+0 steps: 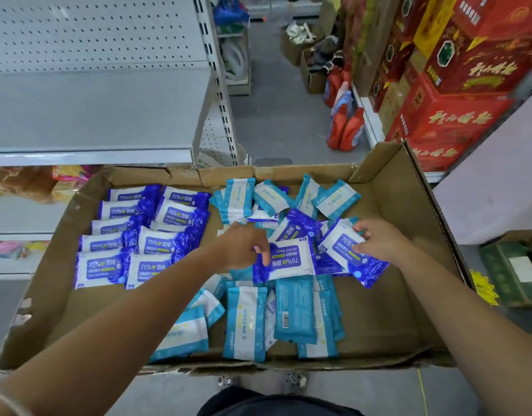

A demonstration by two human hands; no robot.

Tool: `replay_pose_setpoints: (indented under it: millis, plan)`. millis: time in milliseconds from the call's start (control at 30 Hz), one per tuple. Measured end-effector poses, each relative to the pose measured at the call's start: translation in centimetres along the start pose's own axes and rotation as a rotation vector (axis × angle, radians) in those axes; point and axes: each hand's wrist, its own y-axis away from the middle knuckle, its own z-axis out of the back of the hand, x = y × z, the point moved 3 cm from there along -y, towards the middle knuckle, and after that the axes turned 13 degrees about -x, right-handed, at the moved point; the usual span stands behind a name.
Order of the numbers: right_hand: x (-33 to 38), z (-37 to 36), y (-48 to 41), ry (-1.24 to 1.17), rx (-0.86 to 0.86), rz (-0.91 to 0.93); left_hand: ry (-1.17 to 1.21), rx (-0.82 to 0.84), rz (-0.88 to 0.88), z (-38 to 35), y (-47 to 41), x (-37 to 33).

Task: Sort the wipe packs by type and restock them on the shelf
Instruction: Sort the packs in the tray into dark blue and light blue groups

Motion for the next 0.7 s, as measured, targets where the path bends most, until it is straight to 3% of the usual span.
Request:
replay_pose_setpoints:
  millis: [133, 267, 333, 400, 533, 600, 700]
  plan:
    - [0.6, 0.7, -0.1, 0.013, -0.008, 0.026, 0.036, -0.178, 0.101, 0.6, -1.4, -2.2]
    - [1.4, 1.5, -0.4, 0.002, 0.015, 0.082, -0.243, 0.008, -0.018, -1.7, -2.7, -3.8]
    - [2.2, 1.9, -0.4, 0.002, 0.015, 0.09, -0.24, 0.035, 0.009, -1.7, -2.9, -3.7]
    - [3.3, 2.1, -0.5, 0.0, 0.012, 0.1, -0.106, 0.07, 0.083, -1.4, -2.6, -3.6]
    - [5.4, 1.1, -0.7, -0.005, 0.061, 0.123, 0.351, 0.047, 0.438, -0.7, -1.1, -1.6]
    - [5.7, 0.2, -0.8, -0.002, 0.071, 0.121, 0.457, 0.049, 0.526, -0.6, 0.1, -1.1]
    - [5.9, -1.1, -0.4, 0.016, 0.103, 0.115, -0.154, 0.068, 0.366, 0.3, 1.5, -1.0]
